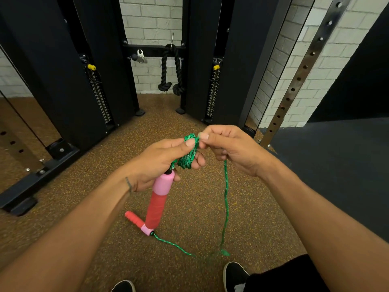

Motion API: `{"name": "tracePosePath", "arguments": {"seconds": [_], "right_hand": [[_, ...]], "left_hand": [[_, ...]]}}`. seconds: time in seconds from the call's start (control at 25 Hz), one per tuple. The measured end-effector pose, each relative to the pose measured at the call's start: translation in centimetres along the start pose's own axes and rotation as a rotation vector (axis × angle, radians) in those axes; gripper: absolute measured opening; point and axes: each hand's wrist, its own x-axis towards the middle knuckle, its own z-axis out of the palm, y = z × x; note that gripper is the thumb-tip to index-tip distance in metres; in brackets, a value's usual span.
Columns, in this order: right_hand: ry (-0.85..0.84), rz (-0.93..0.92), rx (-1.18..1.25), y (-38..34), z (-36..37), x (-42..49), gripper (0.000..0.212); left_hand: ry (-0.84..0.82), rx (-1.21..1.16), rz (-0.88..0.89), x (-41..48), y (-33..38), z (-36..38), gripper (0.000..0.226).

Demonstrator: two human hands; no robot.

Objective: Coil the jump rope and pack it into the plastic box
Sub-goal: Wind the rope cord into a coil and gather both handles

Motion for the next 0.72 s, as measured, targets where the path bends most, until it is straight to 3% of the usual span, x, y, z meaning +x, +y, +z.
{"name": "tracePosePath", "arguments": {"seconds": [0.2, 0.32, 0.48, 0.72], "right_hand": [[0.140, -0.055, -0.019, 0.3, 0.5, 0.3, 0.021], [0.216, -0.069, -0.024, 0.5, -0.3, 0.5, 0.021], [0.212, -0.028, -0.037, 1.2, -0.1, 0.8, 0.022], [0.128, 0.102, 0.013, 1.8, 0.2, 1.0, 0.020]], "left_hand": [[-0.063, 0.059, 0.012, 0.1, -0.2, -0.3, 0.033], [-0.045, -0.027, 0.037, 0.2, -0.4, 0.2, 0.035], [-0.039, -0.186, 0.092, 0.2, -0.3, 0.4, 0.036], [-0.055, -0.205, 0.160, 0.0, -0.4, 0.5, 0.033]]}}
